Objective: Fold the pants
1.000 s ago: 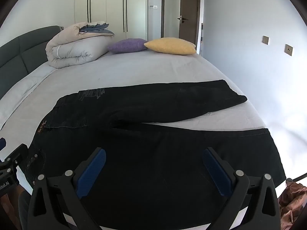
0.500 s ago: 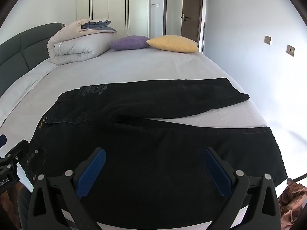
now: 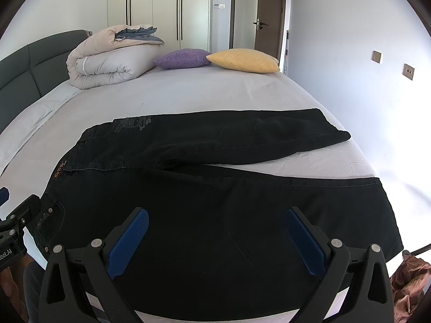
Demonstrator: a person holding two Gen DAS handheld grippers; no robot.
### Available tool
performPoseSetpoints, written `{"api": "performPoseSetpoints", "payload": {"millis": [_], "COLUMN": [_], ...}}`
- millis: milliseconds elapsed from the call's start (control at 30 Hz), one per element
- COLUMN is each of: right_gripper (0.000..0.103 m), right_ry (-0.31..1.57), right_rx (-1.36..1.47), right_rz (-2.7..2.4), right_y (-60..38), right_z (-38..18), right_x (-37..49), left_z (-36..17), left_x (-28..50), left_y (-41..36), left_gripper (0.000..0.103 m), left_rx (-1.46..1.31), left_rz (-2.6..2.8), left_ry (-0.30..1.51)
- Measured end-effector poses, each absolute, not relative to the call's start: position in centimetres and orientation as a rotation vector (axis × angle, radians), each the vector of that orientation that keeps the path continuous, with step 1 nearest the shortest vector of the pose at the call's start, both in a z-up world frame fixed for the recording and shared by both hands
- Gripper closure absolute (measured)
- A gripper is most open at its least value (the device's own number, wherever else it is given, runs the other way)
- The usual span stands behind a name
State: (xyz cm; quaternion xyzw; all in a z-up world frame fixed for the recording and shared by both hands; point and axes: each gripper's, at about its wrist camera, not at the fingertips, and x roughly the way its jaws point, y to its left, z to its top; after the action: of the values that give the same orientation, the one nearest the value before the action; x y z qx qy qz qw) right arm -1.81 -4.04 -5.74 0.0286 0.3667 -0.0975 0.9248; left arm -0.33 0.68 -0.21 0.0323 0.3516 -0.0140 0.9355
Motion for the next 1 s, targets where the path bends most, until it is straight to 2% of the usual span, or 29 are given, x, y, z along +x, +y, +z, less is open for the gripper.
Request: {"api": "performPoseSetpoints", "payload": {"millis": [1000], "right_gripper": [0.0], "right_ry": [0.756], "right_rx": [0.057], "right_rz": [-0.2], "right_y": [-4.1], "right_z": [-5.8], "right_x": [-1.7], "left_z": [-2.5], "left_x": [-0.1], "left_y": [1.1], "left_gripper": [0.0], "left_rx": [0.063], "left_rz": [-0.028], "left_ry": [0.725]}}
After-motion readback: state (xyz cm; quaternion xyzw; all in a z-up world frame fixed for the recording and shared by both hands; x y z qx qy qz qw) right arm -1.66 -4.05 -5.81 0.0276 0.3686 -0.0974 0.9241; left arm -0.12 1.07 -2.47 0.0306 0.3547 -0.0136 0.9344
